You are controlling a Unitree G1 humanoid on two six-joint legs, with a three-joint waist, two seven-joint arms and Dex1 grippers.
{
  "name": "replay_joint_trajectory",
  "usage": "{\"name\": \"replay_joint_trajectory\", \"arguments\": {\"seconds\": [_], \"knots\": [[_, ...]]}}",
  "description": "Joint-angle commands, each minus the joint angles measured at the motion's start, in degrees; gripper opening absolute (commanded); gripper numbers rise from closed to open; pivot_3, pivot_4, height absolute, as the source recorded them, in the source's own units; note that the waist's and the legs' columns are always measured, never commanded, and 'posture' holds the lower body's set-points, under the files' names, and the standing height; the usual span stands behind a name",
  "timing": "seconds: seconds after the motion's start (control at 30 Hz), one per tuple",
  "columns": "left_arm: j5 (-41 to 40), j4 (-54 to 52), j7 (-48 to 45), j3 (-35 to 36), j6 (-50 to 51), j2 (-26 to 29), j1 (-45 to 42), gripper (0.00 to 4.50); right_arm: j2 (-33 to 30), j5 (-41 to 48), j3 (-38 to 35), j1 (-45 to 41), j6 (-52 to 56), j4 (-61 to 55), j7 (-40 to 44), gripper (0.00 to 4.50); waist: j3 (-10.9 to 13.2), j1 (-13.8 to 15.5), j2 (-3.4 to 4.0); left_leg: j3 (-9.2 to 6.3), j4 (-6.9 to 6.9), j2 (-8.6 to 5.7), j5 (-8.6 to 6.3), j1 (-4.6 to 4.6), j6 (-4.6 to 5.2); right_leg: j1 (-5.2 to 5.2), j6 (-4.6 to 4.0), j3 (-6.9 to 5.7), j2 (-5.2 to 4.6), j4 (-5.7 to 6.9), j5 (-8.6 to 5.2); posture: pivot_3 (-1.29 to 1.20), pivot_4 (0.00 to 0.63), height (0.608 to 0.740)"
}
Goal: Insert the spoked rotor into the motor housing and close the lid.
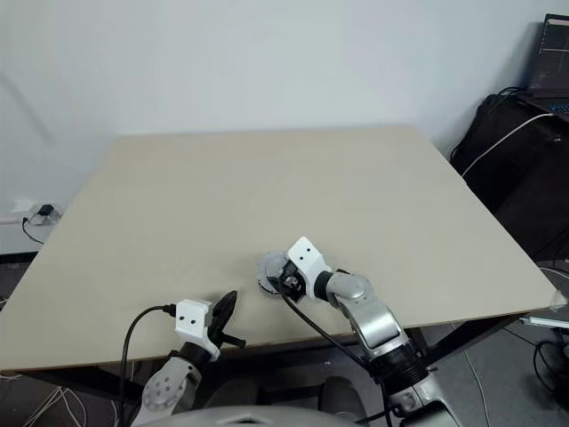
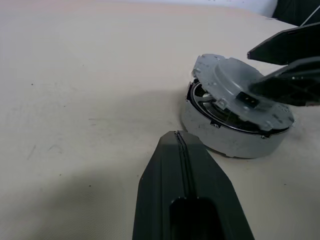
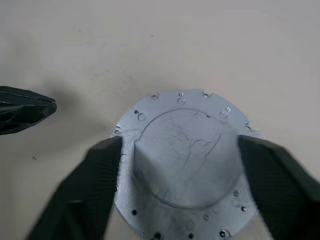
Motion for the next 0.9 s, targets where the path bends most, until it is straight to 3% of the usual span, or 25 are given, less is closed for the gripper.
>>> {"name": "replay_joint_trajectory", "arguments": {"seconds": [0.03,0.43,0.6,0.9], "knots": [[-0.03,-1.45,-0.15,-0.04,-1.31,-0.05,-0.62,0.0,0.56,0.4,-0.53,-2.19,-1.76,0.98,0.57,4.49,0.0,0.0,0.0,0.0,0.0,0.0,0.0,0.0,0.0,0.0,0.0,0.0,0.0,0.0,0.0,0.0,0.0,0.74],[-0.02,-1.13,0.13,0.03,-1.66,-0.34,-0.47,0.0,2.26,-0.8,-0.32,-4.06,-2.03,6.12,0.06,4.49,-0.01,-0.01,0.01,0.0,0.0,0.0,0.0,0.0,0.0,0.0,-0.01,0.01,-0.13,0.0,0.02,0.0,0.0,0.74],[0.03,-0.94,0.22,0.03,-1.83,-0.44,-0.55,0.0,2.67,-0.49,-1.42,-4.61,-1.67,6.36,-0.36,3.23,-0.01,-0.01,0.02,0.0,0.0,0.0,0.0,0.0,0.0,0.0,-0.02,0.01,-0.18,0.0,0.03,0.0,0.0,0.74],[0.01,-0.55,0.14,-0.01,-2.16,-0.47,-0.63,0.0,-0.65,-0.22,0.49,-5.64,3.08,3.5,4.2,3.19,-0.05,0.23,0.08,0.0,0.0,-0.07,0.01,-0.01,0.02,0.01,-0.05,0.0,-0.17,0.0,0.06,0.0,0.0,0.74]]}}
